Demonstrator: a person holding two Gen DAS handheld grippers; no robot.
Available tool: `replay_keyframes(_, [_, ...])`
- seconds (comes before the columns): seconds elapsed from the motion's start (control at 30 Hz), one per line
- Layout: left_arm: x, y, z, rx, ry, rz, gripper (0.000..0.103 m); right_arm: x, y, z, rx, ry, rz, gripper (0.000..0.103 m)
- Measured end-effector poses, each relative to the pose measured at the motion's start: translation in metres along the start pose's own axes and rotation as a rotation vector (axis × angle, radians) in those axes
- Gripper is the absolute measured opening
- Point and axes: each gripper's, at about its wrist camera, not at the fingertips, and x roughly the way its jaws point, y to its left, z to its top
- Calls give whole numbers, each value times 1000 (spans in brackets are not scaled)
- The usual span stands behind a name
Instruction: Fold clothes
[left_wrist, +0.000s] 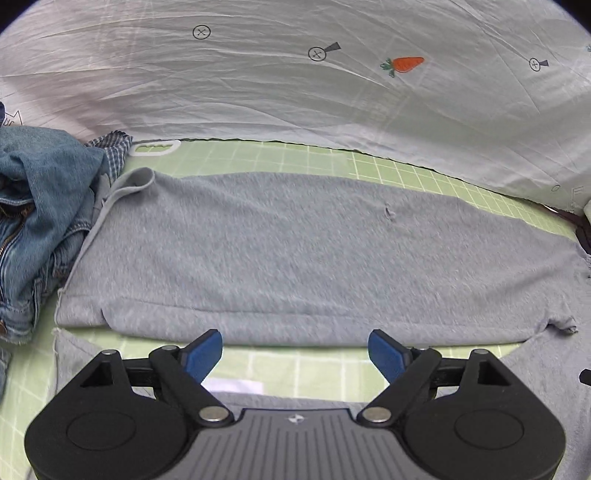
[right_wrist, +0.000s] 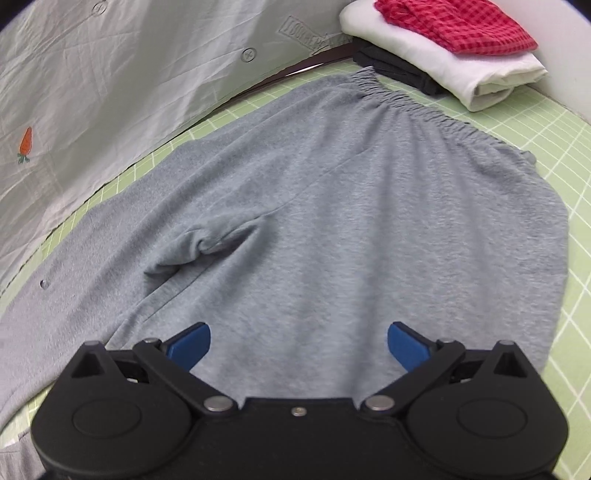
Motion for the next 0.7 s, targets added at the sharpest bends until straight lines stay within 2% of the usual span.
replay_keyframes(0.17, [-11,-50,-27,-64,5,27,87,-8,-91,35,251,-1,219,103])
replay_keyframes(0.23, [-15,-72,-38,-86,14,42,87,-12,-117,53,272,-19,240,103])
replay_keyframes(0.33, [-16,-103,-56,-114,25,56,87,-9,-145,82,205,-53,218,103])
replay_keyframes(0.53, [-4,-156,-82,-192,66,96,87,14,-200,136,137,-85,26,103])
replay_keyframes(0.7, [-3,-181,-85,-180,75,141,87,38,-224,164,22,-63,-66,103])
